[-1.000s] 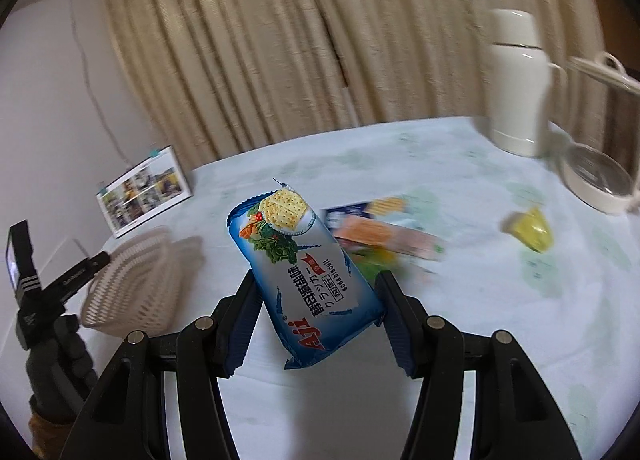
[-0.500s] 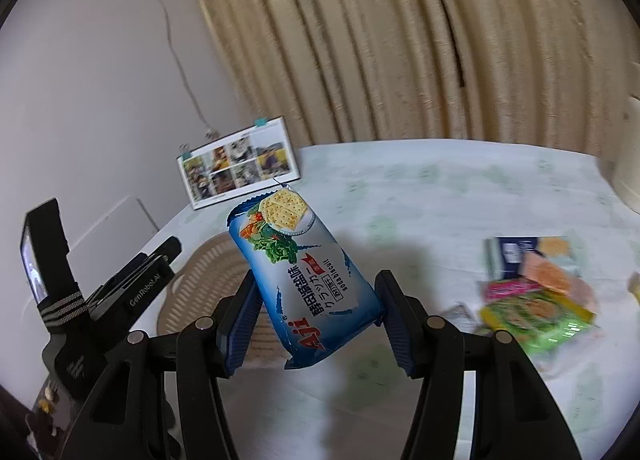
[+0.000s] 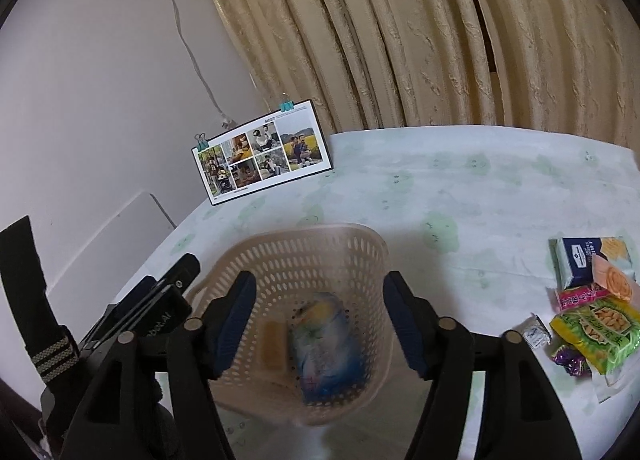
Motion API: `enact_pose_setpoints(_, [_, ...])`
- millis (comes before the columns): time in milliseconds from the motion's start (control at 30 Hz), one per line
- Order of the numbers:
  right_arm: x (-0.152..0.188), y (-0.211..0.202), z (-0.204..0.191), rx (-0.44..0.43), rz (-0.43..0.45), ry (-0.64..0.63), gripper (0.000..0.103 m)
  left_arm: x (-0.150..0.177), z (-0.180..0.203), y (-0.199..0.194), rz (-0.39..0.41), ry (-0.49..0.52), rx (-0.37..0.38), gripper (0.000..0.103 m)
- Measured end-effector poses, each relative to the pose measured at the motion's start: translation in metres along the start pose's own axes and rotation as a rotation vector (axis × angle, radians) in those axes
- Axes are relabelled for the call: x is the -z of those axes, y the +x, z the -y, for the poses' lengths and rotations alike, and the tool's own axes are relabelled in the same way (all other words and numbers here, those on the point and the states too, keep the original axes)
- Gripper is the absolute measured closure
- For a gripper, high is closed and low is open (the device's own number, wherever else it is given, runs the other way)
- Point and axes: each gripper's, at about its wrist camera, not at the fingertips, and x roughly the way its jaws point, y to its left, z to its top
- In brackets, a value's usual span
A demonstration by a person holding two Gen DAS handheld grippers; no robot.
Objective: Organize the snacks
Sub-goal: 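Lower the blue cracker packet into the basket and open the right gripper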
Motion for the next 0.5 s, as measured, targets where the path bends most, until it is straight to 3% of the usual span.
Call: enact_pose_setpoints(500, [0.008, -0.007, 0.026, 0.041, 0.011, 0.053, 0.039, 0.003, 0.006, -0.002, 0.008, 0.023, 0.000, 0.036])
